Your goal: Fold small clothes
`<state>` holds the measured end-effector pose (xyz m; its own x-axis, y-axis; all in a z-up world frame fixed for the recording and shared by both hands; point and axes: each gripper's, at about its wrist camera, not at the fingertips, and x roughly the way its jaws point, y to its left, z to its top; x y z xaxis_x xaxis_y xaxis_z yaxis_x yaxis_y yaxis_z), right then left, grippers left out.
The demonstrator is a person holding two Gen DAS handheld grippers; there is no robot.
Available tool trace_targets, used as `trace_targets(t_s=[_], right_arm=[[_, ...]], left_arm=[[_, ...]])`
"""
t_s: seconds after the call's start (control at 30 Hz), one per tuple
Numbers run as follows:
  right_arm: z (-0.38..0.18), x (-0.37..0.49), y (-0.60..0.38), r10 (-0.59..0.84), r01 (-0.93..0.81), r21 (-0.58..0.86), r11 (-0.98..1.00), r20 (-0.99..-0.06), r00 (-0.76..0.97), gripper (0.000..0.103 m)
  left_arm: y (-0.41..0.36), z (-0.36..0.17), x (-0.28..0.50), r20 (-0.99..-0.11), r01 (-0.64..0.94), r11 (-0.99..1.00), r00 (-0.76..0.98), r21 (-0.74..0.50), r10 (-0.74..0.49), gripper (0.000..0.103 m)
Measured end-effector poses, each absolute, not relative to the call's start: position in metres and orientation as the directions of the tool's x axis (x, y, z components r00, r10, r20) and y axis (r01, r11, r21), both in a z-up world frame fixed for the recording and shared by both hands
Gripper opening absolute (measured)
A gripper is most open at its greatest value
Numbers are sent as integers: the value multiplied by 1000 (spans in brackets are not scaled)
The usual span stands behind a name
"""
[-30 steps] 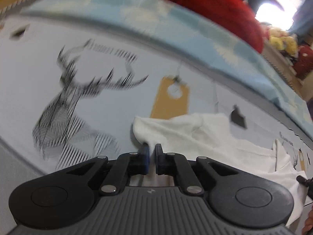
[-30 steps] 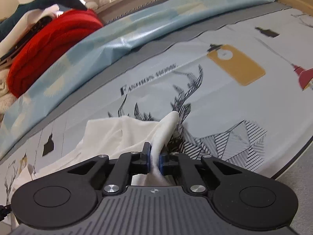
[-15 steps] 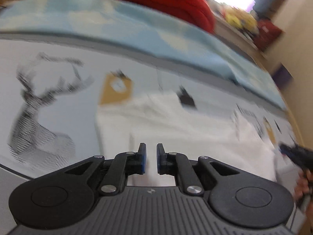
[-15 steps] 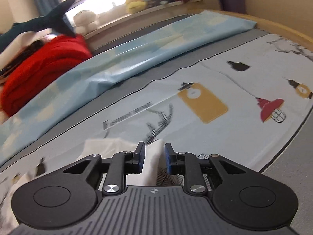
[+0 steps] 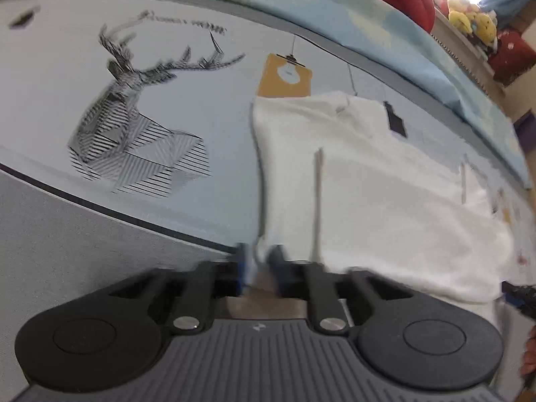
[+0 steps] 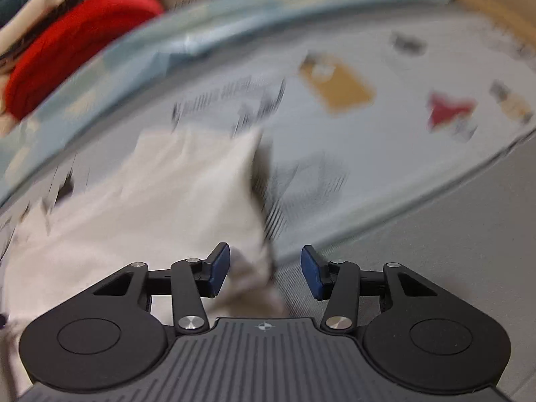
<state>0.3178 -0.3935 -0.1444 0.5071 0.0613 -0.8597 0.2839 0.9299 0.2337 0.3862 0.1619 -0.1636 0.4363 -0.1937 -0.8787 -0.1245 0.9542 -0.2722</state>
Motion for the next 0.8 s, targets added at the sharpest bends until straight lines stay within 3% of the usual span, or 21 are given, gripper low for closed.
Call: trace_targets(t_s=[0.03, 0.17, 0.2, 0.3, 0.4, 0.63, 0.8], right_arm=[[-146, 316, -390, 76, 256, 242, 936, -849, 523, 21], [-140, 319, -379, 37, 244, 203, 948, -835, 550, 17], [-141, 320, -379, 25, 258, 194, 946, -842, 539, 19], [-135, 315, -378, -50, 347, 143, 927, -870, 490, 45], [-115, 304, -383, -54, 401, 144, 905, -895, 444, 45], [-11, 225, -372, -10, 288, 215, 933, -787, 617, 45], [21, 133, -371, 54, 175, 242, 954, -717, 695, 45]], left_arm=[[164, -162, 385, -875, -132, 949, 441, -286, -202, 1], [161, -156, 375, -884, -174, 948, 437, -266, -168, 1], [157, -153, 373, -889, -174, 951, 429, -255, -159, 1], [149, -133, 365, -890, -165, 959, 433, -232, -141, 3], [142, -96, 348, -860, -100, 970, 489, -222, -146, 14], [115, -6, 266, -764, 68, 986, 624, -154, -162, 14], [109, 13, 175, -723, 166, 967, 642, -194, -255, 14]])
